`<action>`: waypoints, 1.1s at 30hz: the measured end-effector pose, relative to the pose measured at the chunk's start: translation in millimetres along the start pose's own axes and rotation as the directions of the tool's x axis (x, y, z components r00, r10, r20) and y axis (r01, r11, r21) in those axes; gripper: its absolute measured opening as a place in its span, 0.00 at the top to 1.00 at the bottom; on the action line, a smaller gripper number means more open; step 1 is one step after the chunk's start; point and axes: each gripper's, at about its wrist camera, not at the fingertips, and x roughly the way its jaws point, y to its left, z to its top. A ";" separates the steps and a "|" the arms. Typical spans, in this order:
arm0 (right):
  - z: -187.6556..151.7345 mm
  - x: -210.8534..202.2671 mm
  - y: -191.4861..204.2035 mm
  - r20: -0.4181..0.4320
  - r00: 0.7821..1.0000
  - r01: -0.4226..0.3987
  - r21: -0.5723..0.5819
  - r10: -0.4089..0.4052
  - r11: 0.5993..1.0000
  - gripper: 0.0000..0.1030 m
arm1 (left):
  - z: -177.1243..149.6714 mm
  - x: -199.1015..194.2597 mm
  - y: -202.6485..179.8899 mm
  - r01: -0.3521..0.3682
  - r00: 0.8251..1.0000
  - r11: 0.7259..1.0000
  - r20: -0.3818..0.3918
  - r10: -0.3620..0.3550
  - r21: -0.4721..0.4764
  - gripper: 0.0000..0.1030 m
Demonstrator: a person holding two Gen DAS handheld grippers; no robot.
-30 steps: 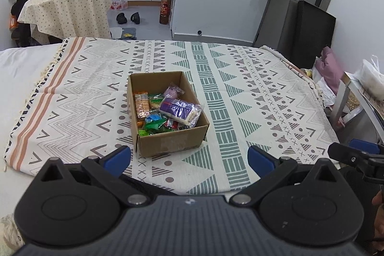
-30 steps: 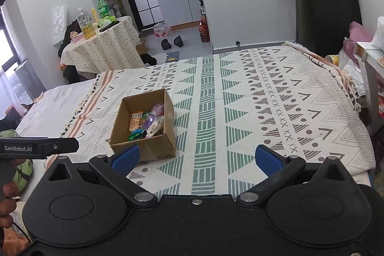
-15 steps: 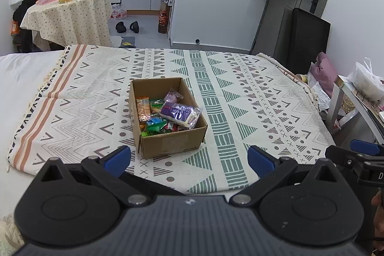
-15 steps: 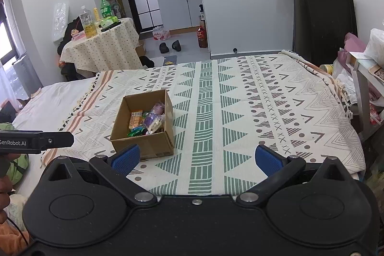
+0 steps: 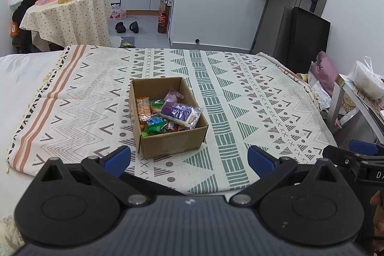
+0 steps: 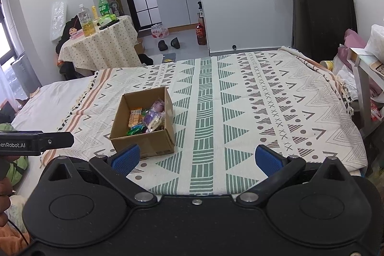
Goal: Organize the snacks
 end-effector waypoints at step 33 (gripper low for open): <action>3.4 -2.7 3.8 0.006 1.000 0.000 -0.004 0.000 1.000 0.00 | 3.1 -6.0 -0.1 0.002 1.000 1.000 0.007 -0.002 0.004 0.00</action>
